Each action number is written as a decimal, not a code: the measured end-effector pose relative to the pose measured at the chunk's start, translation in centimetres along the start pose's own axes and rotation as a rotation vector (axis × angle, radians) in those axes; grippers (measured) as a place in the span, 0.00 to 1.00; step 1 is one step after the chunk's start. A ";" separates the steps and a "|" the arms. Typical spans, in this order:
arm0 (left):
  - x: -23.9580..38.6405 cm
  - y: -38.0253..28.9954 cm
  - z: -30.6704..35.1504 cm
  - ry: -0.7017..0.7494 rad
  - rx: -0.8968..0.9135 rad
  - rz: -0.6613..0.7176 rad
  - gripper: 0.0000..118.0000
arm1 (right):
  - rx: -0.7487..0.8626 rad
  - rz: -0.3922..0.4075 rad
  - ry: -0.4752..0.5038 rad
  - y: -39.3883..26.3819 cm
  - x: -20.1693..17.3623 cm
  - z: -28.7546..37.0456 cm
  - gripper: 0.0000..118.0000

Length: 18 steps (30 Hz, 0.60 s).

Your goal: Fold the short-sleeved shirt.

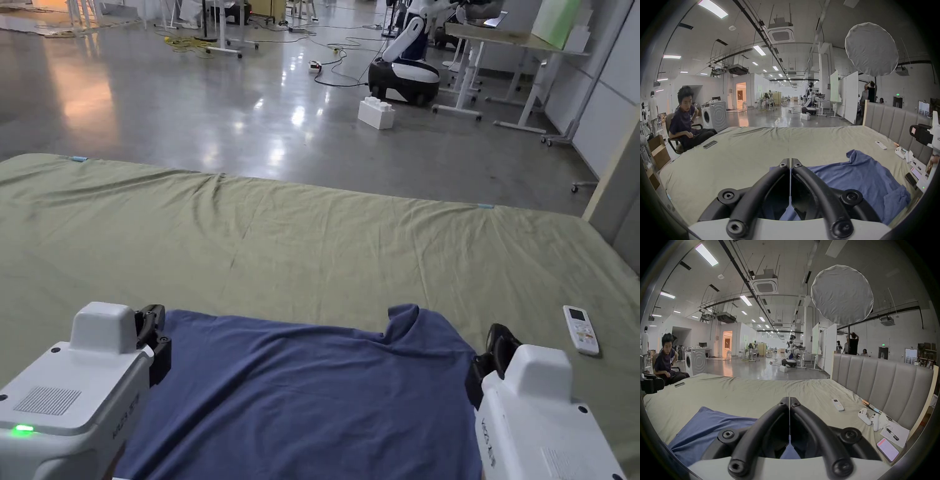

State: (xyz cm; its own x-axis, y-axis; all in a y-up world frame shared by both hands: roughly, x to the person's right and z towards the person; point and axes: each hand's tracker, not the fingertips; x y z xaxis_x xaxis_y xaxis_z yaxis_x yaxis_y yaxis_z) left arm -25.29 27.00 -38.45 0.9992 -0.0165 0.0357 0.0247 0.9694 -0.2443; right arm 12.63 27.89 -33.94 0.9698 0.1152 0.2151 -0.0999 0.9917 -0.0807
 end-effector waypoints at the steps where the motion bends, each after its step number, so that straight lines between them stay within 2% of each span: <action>1: 0.1 -0.1 0.0 -0.001 -0.008 0.006 0.01 | 0.000 -0.002 0.002 0.0 -0.1 -0.1 0.00; 6: -1.1 -0.7 -0.1 -0.022 -0.075 0.015 0.01 | -0.030 0.004 0.018 -0.3 -0.4 -0.4 0.00; 18: -8.6 -8.1 -0.6 -0.011 -0.544 0.090 0.01 | -0.119 0.019 0.047 -2.6 -0.2 -0.5 0.00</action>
State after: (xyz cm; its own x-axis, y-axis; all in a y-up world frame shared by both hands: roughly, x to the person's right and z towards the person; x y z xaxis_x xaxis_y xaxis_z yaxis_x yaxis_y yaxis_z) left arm -34.03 19.19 -37.36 0.9978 0.0657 0.0009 -0.0455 0.7006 -0.7121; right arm 12.84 25.30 -34.29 0.9776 0.1287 0.1663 -0.0943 0.9752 -0.2003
